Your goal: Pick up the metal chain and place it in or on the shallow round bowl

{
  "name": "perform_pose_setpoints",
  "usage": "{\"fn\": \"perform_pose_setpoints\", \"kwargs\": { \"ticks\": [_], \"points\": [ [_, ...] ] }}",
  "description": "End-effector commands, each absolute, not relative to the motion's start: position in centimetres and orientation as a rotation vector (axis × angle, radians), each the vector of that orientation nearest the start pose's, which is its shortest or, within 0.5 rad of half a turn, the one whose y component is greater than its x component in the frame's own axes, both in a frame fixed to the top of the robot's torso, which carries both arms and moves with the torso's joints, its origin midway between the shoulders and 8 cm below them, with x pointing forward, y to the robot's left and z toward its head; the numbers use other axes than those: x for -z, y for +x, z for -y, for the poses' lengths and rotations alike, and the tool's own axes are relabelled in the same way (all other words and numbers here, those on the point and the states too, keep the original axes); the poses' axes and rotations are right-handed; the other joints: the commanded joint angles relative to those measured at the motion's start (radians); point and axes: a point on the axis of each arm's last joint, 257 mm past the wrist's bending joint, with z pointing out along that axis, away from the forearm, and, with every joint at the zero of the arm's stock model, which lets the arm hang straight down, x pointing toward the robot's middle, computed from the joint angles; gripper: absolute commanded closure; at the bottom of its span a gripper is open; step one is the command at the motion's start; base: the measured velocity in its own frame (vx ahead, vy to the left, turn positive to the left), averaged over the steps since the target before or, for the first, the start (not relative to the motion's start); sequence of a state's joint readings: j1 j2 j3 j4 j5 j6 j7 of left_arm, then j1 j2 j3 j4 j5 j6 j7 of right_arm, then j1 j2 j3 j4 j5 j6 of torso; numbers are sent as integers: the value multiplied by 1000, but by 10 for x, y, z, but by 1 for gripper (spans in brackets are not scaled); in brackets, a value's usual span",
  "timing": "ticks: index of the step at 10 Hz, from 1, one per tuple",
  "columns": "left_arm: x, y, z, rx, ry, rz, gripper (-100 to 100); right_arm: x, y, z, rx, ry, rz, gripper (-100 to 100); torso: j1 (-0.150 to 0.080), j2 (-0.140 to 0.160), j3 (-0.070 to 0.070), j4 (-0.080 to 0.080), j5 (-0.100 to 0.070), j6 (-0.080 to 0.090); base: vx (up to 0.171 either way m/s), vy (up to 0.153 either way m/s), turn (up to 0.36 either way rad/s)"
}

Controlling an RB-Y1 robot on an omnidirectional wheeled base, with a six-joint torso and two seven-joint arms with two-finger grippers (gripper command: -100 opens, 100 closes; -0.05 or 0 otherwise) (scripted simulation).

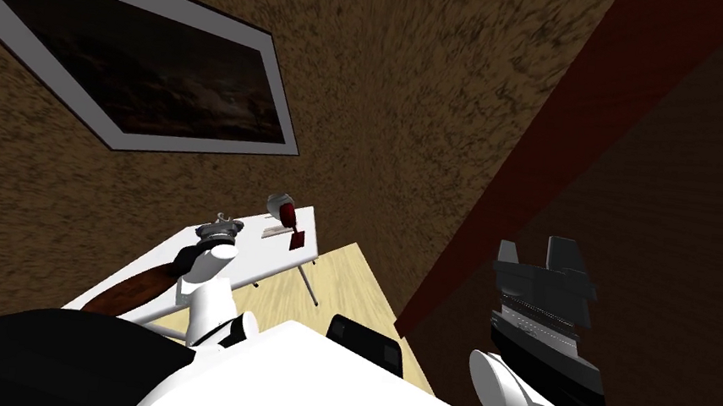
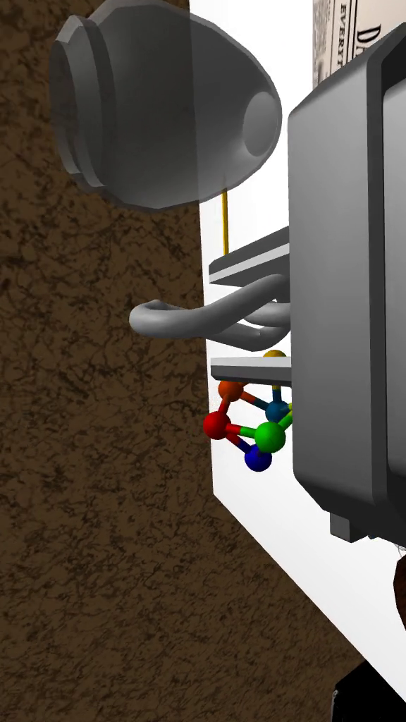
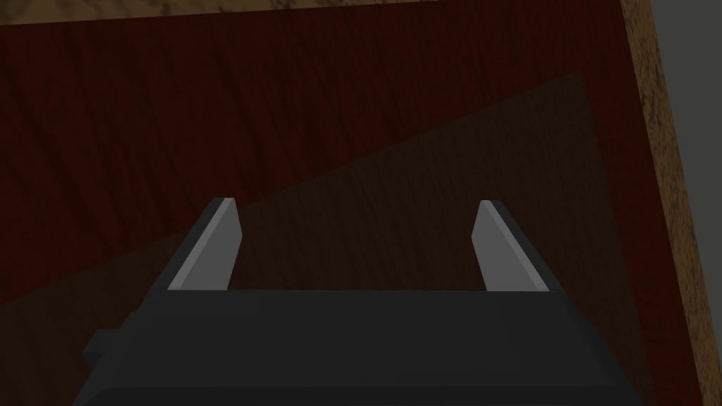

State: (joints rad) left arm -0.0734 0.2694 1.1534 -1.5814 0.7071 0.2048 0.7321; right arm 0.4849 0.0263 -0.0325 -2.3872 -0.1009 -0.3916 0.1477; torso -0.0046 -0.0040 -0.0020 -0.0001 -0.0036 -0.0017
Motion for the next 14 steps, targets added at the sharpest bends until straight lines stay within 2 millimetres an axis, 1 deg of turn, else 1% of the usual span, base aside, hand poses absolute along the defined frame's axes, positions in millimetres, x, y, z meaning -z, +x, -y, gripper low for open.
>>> {"fn": "perform_pose_setpoints", "kwargs": {
  "ticks": [1,2,3,4,6,9,11,14],
  "points": [
    [63,269,-776,1597,-1429,660,100,-57,336,299,-1210,668,-562,0,0,0,0,0,0,0,126,-51,63],
    [43,265,-780,1622,-1388,662,100,-56,336,299,-1210,668,-562,0,-1,-1,-1,0,0,0,110,-35,58],
    [31,262,-783,1638,-1368,662,100,-57,336,299,-1210,668,-562,0,0,-1,-1,0,1,0,55,-26,37],
    [27,262,-783,1644,-1371,660,100,-57,336,299,-1210,668,-562,0,1,2,1,0,1,0,-8,10,42],
    [32,263,-782,1637,-1397,656,100,-57,336,299,-1211,668,-562,0,6,9,5,1,4,0,-69,52,10],
    [53,266,-778,1606,-1476,647,100,-57,336,299,-1211,668,-562,0,13,14,8,2,6,0,-107,97,3],
    [75,268,-773,1575,-1547,640,100,-57,336,299,-1211,668,-562,0,14,17,9,2,7,0,-156,112,-8],
    [113,269,-762,1519,-1666,627,100,-57,336,299,-1211,668,-562,0,17,17,9,2,8,0,-142,151,-11]
  ]
}}
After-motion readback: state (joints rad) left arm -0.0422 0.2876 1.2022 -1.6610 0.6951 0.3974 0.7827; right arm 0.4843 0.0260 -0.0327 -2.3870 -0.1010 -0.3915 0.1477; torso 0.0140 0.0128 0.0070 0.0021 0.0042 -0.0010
